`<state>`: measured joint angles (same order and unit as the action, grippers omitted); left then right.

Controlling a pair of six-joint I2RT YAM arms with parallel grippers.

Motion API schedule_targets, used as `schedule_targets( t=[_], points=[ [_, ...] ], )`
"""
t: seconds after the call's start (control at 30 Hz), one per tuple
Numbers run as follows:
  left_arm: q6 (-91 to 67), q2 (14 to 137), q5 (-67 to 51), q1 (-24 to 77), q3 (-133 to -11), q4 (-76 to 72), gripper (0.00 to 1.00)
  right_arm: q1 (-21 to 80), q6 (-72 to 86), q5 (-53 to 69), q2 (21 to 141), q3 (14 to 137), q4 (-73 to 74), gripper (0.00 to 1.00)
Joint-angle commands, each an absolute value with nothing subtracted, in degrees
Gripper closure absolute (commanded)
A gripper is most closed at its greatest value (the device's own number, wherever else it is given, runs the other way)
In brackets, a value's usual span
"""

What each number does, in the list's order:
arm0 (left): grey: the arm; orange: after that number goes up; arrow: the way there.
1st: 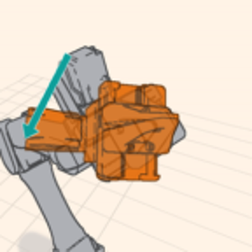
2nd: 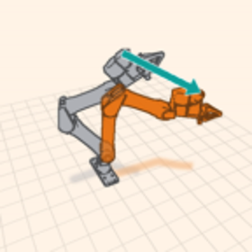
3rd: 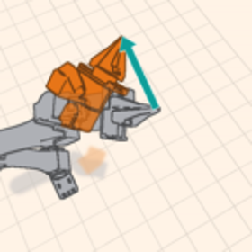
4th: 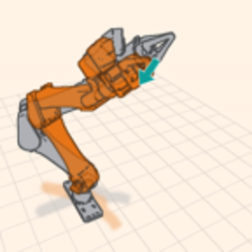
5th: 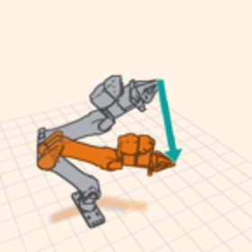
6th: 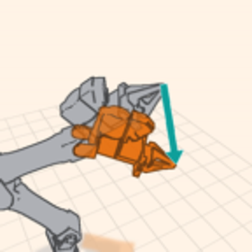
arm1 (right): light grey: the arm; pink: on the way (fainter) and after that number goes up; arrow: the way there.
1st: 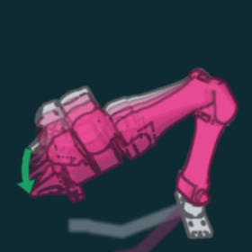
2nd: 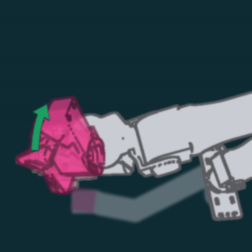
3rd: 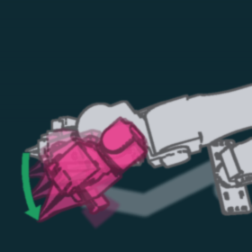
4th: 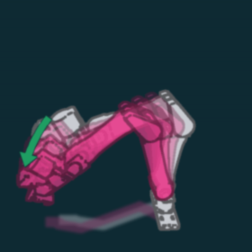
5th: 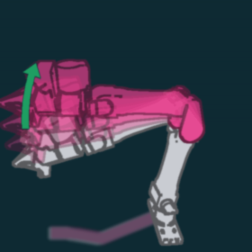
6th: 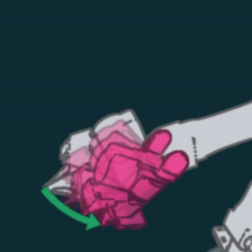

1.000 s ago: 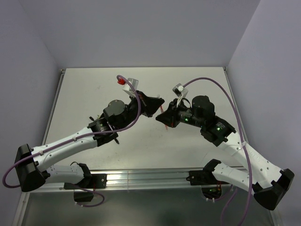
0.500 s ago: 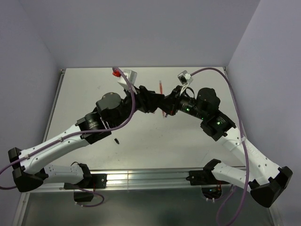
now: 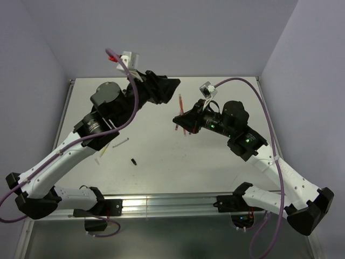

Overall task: Insert the pens into the pen caps
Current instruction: Press the pen cap onto the pen.

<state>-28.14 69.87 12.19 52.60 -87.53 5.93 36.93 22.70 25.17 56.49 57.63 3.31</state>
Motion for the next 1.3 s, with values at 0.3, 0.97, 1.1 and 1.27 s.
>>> schedule_targets(
  t=[0.3, 0.97, 1.1, 1.27],
  points=[
    [-27.95, 76.82, 0.79, 51.33, -91.15, 9.49, 0.4, 37.88, 22.33, 24.87, 55.72, 59.15, 0.88, 1.0],
    [-29.18, 75.23, -1.41, 51.15, -88.24, 9.32, 0.54, 37.88, 22.06, 23.03, 55.28, 59.41, 0.79, 1.0],
    [-29.44, 74.97, -1.67, 51.06, -87.45, 8.97, 0.59, 37.88, 22.06, 22.77, 55.11, 59.5, 0.88, 1.0],
    [-29.79, 75.15, -2.37, 51.06, -87.28, 9.05, 0.6, 37.88, 21.97, 22.76, 55.19, 59.59, 0.97, 1.0]
  ],
)
